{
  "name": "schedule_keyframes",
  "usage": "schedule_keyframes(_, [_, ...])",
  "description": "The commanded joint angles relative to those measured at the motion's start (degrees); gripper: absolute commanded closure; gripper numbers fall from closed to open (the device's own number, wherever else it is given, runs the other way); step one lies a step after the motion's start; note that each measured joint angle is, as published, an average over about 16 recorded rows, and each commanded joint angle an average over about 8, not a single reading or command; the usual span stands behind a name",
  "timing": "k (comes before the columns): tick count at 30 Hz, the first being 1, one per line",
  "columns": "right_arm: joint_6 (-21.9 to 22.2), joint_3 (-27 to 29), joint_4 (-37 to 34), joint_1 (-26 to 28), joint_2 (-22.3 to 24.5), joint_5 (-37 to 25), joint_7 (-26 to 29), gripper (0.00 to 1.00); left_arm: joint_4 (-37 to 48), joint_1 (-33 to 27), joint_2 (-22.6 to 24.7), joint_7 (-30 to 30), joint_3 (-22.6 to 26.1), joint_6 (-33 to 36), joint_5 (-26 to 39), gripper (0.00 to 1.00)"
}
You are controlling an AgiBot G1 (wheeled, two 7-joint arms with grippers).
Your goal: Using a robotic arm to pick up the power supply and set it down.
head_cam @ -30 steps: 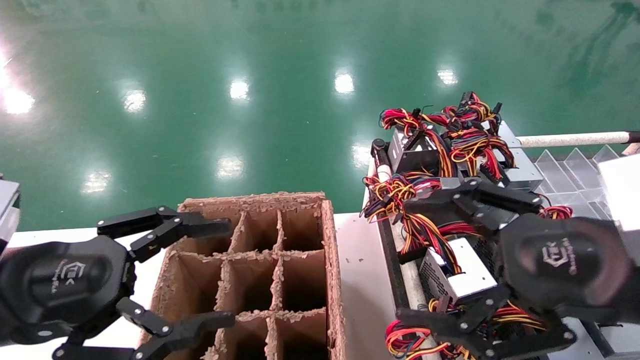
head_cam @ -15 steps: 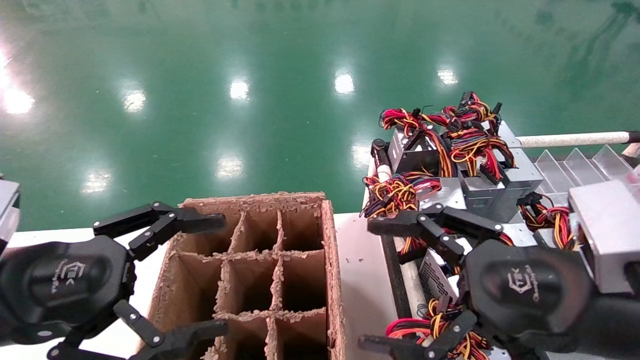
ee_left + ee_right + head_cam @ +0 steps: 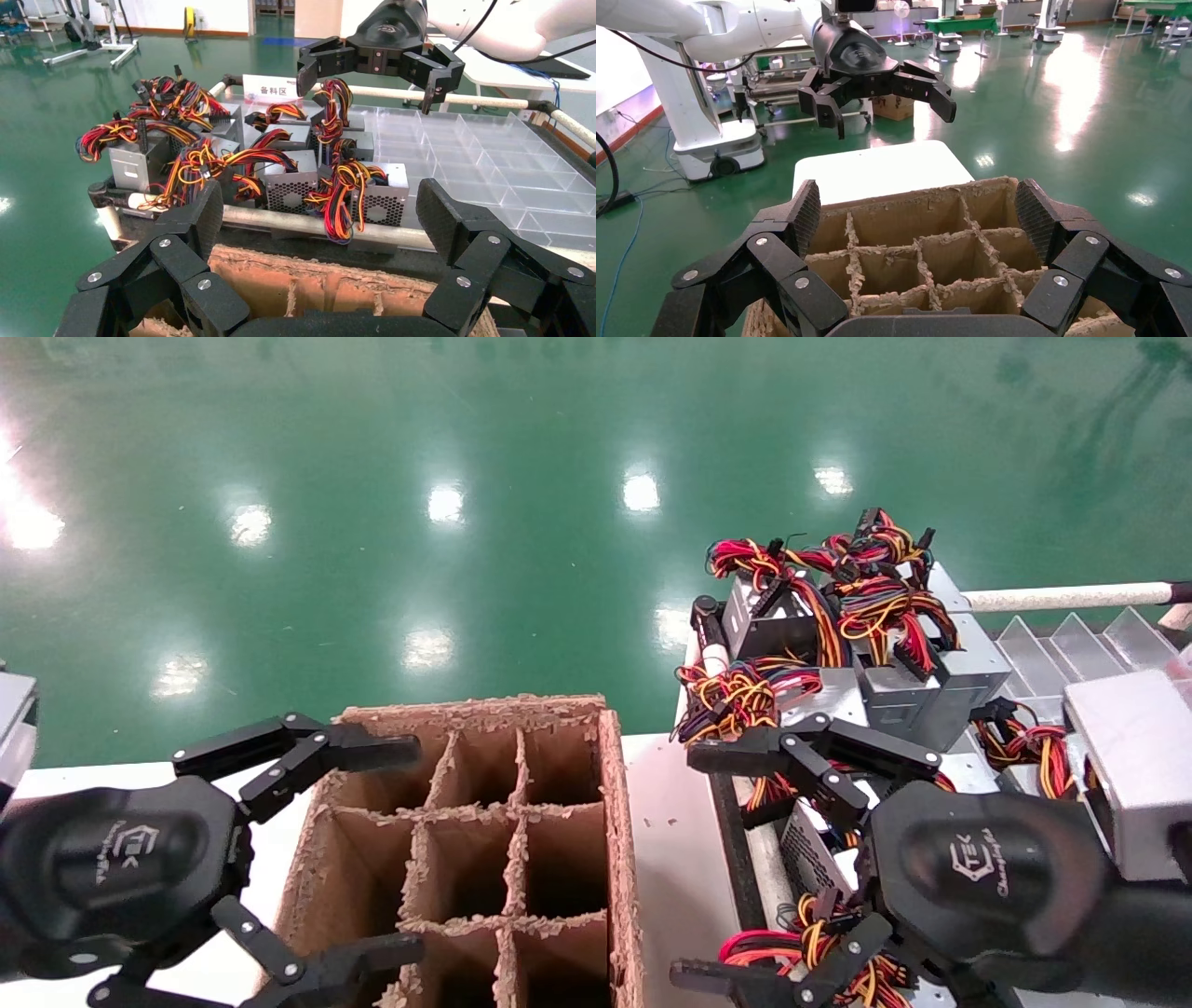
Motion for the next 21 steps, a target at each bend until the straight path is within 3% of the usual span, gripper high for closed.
schedule_keyframes(1, [0.03, -0.14, 0.02, 0.16, 0.12, 0.00, -0.01, 0.00, 0.00, 0.00, 0.00, 0.00, 0.00, 0.00, 0.00, 0.00])
schedule_keyframes(21, [0.16, -0.62, 0.10, 0.68, 0.53, -0.12, -0.05, 0.00, 0.00, 0.00, 0.00, 0.00, 0.00, 0.00, 0.00, 0.00])
